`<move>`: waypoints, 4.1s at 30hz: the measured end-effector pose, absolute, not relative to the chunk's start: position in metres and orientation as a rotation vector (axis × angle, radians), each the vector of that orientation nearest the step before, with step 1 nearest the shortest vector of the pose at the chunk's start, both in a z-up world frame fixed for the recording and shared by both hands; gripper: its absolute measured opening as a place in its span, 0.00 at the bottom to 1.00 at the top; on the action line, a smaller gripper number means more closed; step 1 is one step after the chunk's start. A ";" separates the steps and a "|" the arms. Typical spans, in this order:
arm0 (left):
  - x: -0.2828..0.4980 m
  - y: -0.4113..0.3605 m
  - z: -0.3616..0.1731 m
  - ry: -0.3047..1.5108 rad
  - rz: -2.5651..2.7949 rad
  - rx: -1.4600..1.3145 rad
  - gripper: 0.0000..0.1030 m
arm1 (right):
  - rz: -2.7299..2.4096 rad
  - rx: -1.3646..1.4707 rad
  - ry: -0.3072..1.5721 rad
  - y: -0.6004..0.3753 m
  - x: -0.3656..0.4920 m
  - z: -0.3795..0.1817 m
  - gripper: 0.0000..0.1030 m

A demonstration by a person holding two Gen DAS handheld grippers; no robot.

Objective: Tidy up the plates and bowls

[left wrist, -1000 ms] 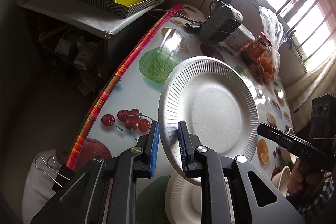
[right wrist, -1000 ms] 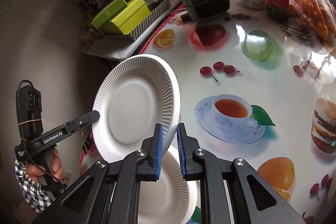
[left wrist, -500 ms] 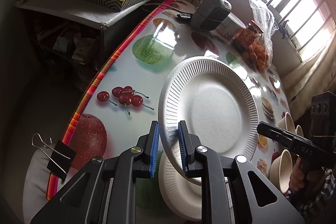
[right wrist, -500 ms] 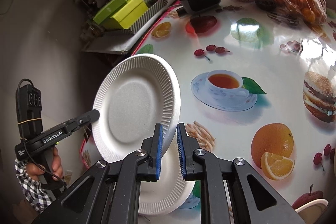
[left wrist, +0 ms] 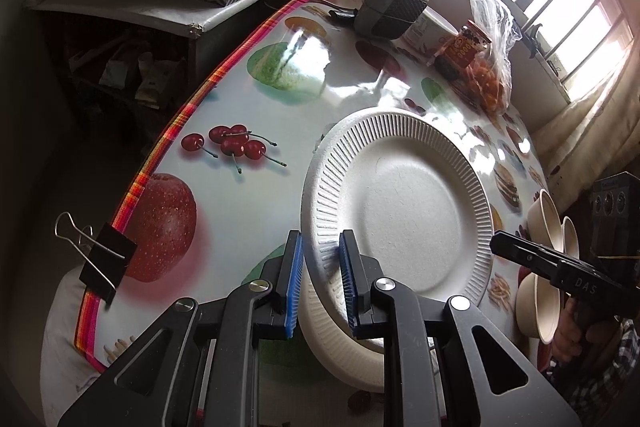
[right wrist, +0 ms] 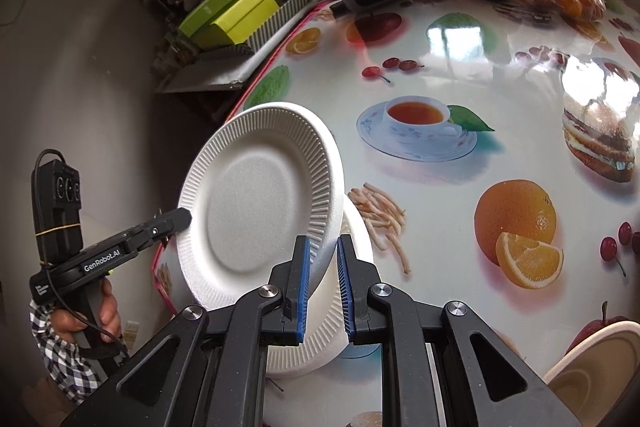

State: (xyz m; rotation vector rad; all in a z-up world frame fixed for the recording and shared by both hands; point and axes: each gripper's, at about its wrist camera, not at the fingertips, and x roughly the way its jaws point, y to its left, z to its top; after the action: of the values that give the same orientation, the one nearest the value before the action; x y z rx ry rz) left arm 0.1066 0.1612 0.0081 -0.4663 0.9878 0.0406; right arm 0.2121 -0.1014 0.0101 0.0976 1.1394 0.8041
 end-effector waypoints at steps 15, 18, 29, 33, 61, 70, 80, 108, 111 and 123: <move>0.095 0.150 -0.005 1.017 0.025 -0.460 0.19 | 0.792 0.099 1.153 -0.113 0.196 0.001 0.14; 0.093 0.148 -0.007 1.022 0.023 -0.459 0.19 | 0.789 0.100 1.155 -0.114 0.194 -0.001 0.14; 0.090 0.144 -0.014 1.043 0.024 -0.453 0.19 | 0.781 0.098 1.167 -0.115 0.190 -0.007 0.14; 0.089 0.143 -0.014 1.045 0.024 -0.452 0.19 | 0.780 0.098 1.169 -0.114 0.190 -0.009 0.14; 0.088 0.142 -0.018 1.050 0.032 -0.433 0.19 | 0.768 0.092 1.172 -0.110 0.187 -0.015 0.15; 0.090 0.141 -0.017 1.049 0.034 -0.427 0.20 | 0.762 0.096 1.170 -0.109 0.187 -0.015 0.15; 0.090 0.141 -0.017 1.051 0.041 -0.413 0.21 | 0.751 0.081 1.167 -0.108 0.188 -0.014 0.19; 0.099 0.141 -0.028 1.087 -0.002 -0.494 0.42 | 0.774 0.106 1.194 -0.101 0.194 -0.021 0.38; 0.102 0.141 -0.028 1.085 0.001 -0.492 0.42 | 0.765 0.105 1.199 -0.101 0.199 -0.021 0.33; 0.129 0.136 -0.027 1.098 -0.011 -0.474 0.42 | 0.707 0.108 1.209 -0.105 0.220 -0.019 0.31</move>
State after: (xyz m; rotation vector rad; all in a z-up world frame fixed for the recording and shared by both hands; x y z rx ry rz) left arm 0.1295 0.1361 -0.0268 -0.4743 1.0977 -0.0113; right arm 0.2199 -0.1046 -0.0190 0.1078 1.2088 0.7067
